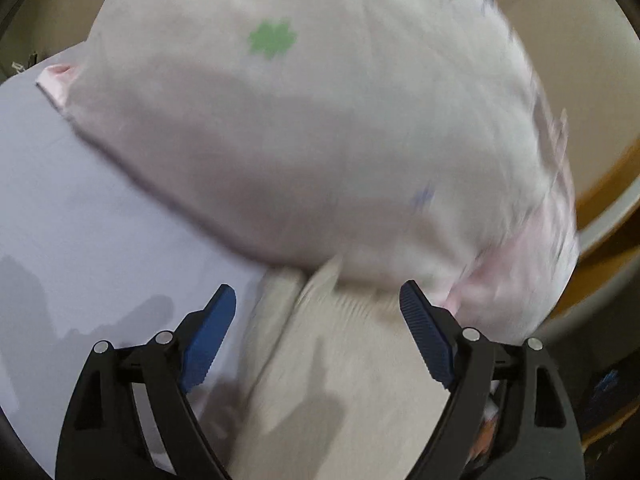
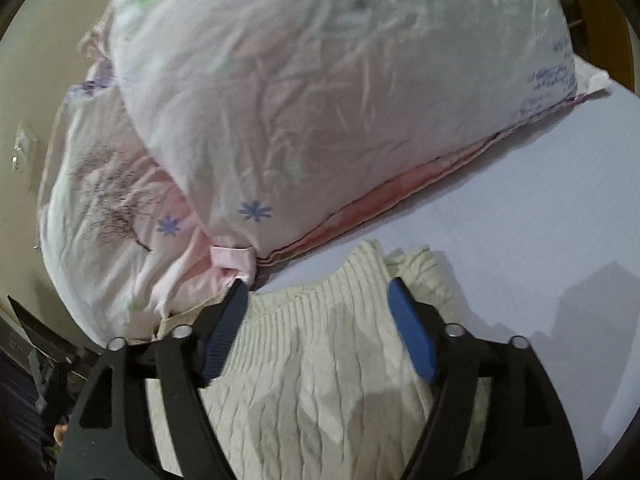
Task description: Fold small clothes
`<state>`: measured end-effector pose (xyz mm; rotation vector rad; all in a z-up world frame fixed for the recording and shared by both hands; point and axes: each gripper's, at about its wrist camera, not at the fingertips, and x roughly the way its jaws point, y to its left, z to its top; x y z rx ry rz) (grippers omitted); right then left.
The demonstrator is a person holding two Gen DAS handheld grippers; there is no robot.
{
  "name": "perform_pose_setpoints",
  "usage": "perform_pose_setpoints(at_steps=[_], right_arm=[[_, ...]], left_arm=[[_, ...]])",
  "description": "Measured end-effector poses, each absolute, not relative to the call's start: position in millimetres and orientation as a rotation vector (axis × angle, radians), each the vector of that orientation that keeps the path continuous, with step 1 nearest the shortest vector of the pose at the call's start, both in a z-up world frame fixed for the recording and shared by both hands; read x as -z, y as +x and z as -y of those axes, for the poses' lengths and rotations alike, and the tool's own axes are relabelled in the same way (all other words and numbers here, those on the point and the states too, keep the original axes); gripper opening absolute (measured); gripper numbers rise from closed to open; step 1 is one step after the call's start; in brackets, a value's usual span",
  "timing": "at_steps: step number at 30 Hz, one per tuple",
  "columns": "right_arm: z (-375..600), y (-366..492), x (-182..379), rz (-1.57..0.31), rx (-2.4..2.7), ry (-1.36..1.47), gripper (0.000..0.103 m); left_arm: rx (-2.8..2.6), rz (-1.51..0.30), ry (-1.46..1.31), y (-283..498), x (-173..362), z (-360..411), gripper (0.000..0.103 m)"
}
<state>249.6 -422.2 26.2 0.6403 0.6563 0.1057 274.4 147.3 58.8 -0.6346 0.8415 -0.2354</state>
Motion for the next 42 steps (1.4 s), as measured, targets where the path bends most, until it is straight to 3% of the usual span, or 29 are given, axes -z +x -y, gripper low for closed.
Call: perform_pose_setpoints(at_steps=[5,8,11,13,14,18,24,29,31,35,38,40,41,42], right_arm=[[431,230,-29,-0.571,-0.169,0.667,0.081],[430,230,-23,-0.581,-0.207,0.694,0.081],[424,225,-24,-0.558,-0.231,0.698,0.081],[428,221,-23,-0.548,-0.247,0.714,0.081],[425,223,-23,-0.543,-0.257,0.727,0.082],[433,216,-24,-0.522,-0.29,0.745,0.082],[454,207,-35,-0.463,-0.302,0.784,0.082],[482,192,-47,-0.393,-0.251,0.799,0.082],[492,188,-49,-0.371,-0.219,0.8,0.082],[508,185,-48,-0.378,-0.154,0.761,0.082],[520,185,-45,-0.402,-0.137,0.773,0.082],[526,185,-45,-0.404,-0.162,0.795,0.082],[528,186,-44,-0.415,-0.18,0.802,0.085],[529,186,-43,-0.434,-0.194,0.808,0.088]], left_arm=[[0.264,-1.009,-0.544,250,-30,-138,0.079],[0.245,-1.017,-0.504,248,-22,-129,0.064],[0.233,-1.046,-0.521,248,-16,-123,0.04],[0.205,-1.031,-0.573,247,-13,-119,0.034],[0.212,-1.036,-0.611,248,-8,-118,0.021],[0.297,-0.997,-0.883,242,1,-132,0.014],[0.463,-0.867,-0.918,230,-72,-87,0.013],[0.664,-0.857,-0.843,243,-117,40,0.013],[0.727,-0.891,-0.824,253,-111,98,0.013],[0.792,-1.124,-0.811,280,-52,214,0.014],[1.028,-1.214,-1.006,289,-25,244,0.015],[1.121,-1.133,-1.077,287,-40,229,0.03],[1.111,-1.075,-1.044,283,-51,216,0.058],[1.067,-1.009,-0.98,279,-63,199,0.074]])
